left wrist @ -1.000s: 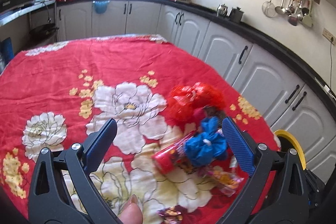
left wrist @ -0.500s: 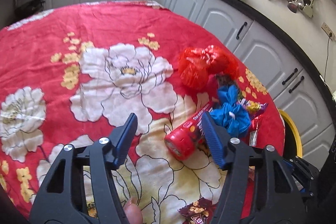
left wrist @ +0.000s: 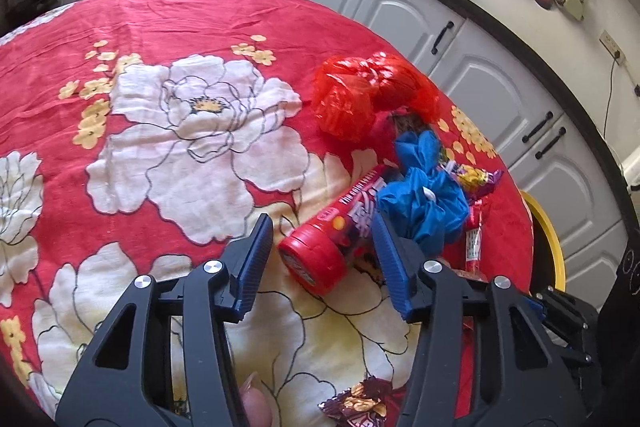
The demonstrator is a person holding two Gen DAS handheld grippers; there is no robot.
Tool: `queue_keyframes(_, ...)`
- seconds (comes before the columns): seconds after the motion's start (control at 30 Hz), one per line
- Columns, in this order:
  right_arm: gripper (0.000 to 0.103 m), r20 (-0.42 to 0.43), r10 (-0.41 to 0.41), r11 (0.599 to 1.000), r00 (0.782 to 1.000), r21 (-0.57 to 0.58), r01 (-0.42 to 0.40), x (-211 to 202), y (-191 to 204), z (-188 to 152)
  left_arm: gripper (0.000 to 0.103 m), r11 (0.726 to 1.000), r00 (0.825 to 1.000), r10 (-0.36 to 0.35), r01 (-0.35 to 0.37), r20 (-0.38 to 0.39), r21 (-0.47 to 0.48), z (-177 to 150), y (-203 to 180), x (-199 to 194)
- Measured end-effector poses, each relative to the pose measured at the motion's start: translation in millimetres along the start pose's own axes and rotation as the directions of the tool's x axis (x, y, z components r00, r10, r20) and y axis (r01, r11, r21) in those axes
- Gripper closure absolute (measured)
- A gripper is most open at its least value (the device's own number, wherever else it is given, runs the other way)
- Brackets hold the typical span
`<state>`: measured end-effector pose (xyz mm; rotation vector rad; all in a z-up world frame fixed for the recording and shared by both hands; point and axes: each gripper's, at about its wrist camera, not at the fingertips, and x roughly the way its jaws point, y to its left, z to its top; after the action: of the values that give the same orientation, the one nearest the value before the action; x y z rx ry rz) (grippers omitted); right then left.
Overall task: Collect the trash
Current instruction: 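Grasp the red candy tube with the left tool while the right tool grasps a snack wrapper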
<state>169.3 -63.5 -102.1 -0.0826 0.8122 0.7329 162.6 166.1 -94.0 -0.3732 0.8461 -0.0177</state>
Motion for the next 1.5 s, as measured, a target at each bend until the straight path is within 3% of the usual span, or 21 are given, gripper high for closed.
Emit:
queue_keyframes(0.33, 0.089, 0.045, 0.019, 0.999, 0.999, -0.035, -0.017, -16.4, 4.1, 0.8, 0.063, 0.999, 0.999, -0.032, 0.033, -0.040, 0.026, -3.7, -4.2, 6.8)
queue_keyframes(0.83, 0.093, 0.089, 0.033, 0.999, 0.996, 0.026, -0.035, -42.1, -9.5, -0.6, 0.073, 0.995, 0.997, -0.052, 0.056, -0.055, 0.078, -6.8, -17.6, 0.8)
queue_keyframes(1.23, 0.093, 0.153, 0.033, 0.998, 0.988, 0.048, -0.040, -68.6, -17.1, 2.3, 0.076, 0.999, 0.998, -0.024, 0.021, 0.059, 0.049, 10.9, -12.9, -47.1)
queue_keyframes(1.5, 0.093, 0.205, -0.003, 0.996, 0.979, 0.088, -0.016, -90.3, -33.8, 3.4, 0.076, 0.993, 0.989, -0.047, 0.032, 0.137, 0.111, 19.5, -45.9, -73.9)
